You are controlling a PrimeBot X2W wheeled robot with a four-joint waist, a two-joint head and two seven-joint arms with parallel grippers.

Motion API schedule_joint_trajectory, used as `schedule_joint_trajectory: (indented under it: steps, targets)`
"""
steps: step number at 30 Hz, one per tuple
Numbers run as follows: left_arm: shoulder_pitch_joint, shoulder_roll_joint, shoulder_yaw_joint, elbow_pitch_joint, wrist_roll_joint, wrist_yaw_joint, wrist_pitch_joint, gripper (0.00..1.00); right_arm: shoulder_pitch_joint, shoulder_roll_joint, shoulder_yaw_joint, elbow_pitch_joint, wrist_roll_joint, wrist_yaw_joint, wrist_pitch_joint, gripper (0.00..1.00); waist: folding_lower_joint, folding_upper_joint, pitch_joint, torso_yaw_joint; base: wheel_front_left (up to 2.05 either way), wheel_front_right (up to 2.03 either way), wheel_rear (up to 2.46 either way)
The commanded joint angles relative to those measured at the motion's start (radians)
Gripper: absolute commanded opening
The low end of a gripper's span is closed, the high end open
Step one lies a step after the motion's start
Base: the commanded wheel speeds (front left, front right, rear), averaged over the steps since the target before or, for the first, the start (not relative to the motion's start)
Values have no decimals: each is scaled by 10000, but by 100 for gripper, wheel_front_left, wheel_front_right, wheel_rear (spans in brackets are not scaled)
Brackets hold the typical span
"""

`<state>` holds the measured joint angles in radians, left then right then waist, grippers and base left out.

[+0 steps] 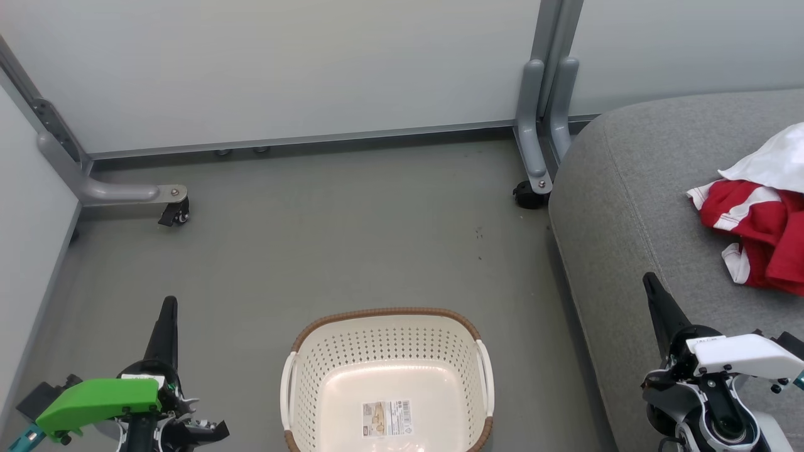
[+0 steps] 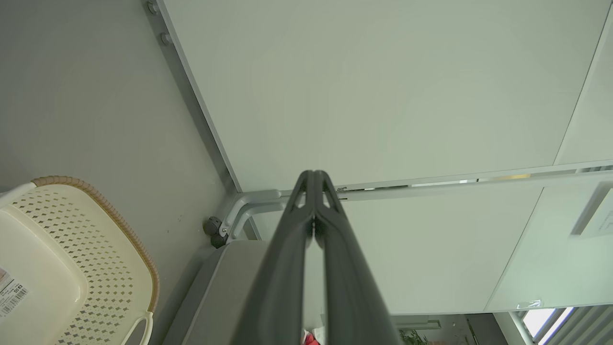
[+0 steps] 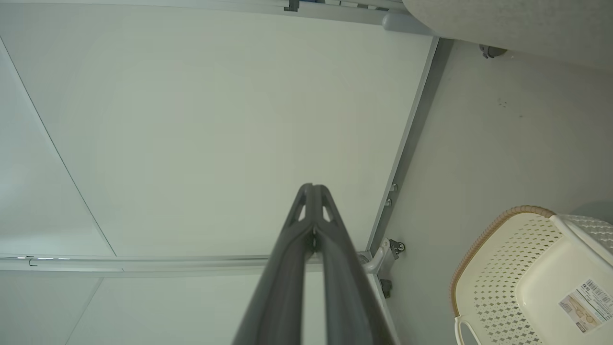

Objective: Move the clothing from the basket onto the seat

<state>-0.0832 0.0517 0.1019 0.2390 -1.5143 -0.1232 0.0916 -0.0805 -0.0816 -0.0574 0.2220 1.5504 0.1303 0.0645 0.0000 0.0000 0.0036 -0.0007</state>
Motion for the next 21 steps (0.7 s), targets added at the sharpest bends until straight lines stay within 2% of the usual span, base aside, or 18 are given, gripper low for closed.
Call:
schedule_joint_trajectory:
  steps: [1,13,21]
  targets:
    - [-205,-2,74,29,-220,-66,47,0,-139,-23,-50,46,210,7,40,0,0,0,0,1,0,0,0]
    - [-356,-18,155,82,-1034,-108,265,0,-307,0,-166,239,1020,7,182,0,0,0,-4,7,0,0,0]
    - [-323,-17,146,77,-998,-101,264,0,-291,31,-200,235,941,7,214,0,0,0,-4,7,0,0,0]
